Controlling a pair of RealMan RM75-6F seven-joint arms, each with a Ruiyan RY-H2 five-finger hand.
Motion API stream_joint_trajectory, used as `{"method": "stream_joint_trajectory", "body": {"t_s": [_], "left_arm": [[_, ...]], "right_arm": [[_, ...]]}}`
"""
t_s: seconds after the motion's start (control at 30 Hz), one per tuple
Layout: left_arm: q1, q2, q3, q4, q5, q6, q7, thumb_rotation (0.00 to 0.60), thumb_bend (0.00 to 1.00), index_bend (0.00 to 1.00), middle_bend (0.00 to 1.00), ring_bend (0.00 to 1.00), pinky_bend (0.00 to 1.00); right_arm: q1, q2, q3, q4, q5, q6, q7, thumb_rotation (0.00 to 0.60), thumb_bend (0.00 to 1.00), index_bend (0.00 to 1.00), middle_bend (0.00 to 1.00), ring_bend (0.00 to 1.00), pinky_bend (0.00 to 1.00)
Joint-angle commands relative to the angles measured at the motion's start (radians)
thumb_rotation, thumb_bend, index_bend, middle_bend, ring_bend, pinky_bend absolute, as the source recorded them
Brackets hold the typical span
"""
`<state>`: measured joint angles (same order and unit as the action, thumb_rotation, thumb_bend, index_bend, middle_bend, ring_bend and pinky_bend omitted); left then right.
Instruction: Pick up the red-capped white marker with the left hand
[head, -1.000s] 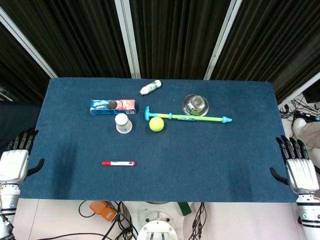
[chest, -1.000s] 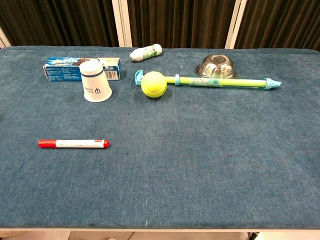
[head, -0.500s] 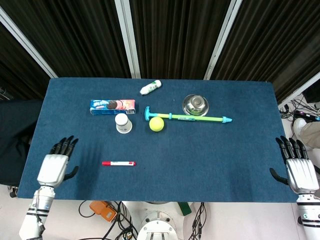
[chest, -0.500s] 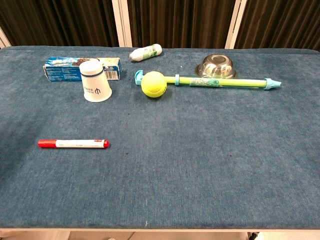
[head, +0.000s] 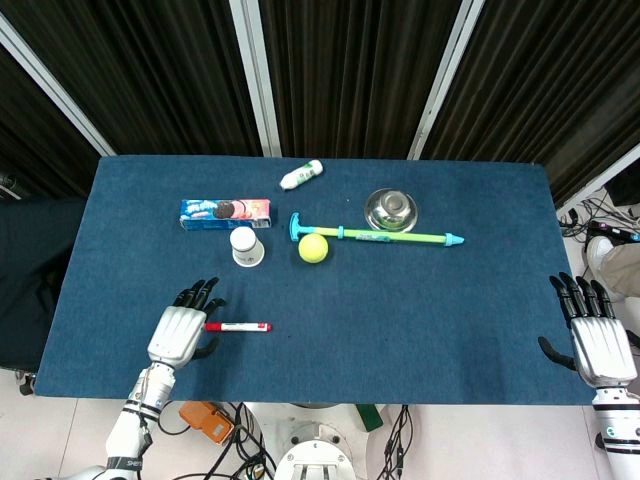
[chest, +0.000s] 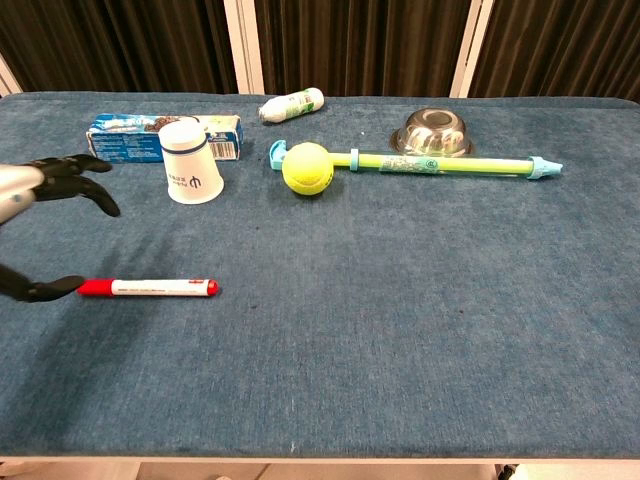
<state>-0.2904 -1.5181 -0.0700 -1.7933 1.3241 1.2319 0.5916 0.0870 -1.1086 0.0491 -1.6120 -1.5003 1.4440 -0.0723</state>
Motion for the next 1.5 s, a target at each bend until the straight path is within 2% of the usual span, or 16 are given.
{"method": "stream_joint_trajectory", "body": {"t_s": [0.03, 0.43, 1.23, 1.5], "left_arm": [[-0.020, -0.026, -0.014, 0.017, -0.023, -0.013, 0.014, 0.600, 0.25, 0.31, 0.00, 0.00, 0.16], [-0.054, -0.094, -0.011, 0.102, -0.091, -0.039, 0.013, 0.600, 0.26, 0.37, 0.00, 0.00, 0.16], [-0.117, -0.215, -0.004, 0.222, -0.134, -0.069, 0.021, 0.600, 0.31, 0.47, 0.00, 0.00, 0.16], [-0.124, -0.208, -0.011, 0.232, -0.125, -0.049, 0.011, 0.600, 0.40, 0.60, 0.04, 0.00, 0.16]], "right_arm": [[0.000, 0.001, 0.000, 0.000, 0.001, -0.001, 0.002, 0.600, 0.37, 0.00, 0.09, 0.05, 0.00], [0.003, 0.003, 0.000, -0.002, 0.006, -0.008, 0.003, 0.600, 0.37, 0.00, 0.09, 0.05, 0.00], [0.007, 0.003, 0.002, -0.004, 0.016, -0.016, -0.005, 0.600, 0.37, 0.00, 0.09, 0.05, 0.00], [0.007, 0.002, 0.003, -0.003, 0.016, -0.014, -0.005, 0.600, 0.37, 0.00, 0.09, 0.05, 0.00]]}}
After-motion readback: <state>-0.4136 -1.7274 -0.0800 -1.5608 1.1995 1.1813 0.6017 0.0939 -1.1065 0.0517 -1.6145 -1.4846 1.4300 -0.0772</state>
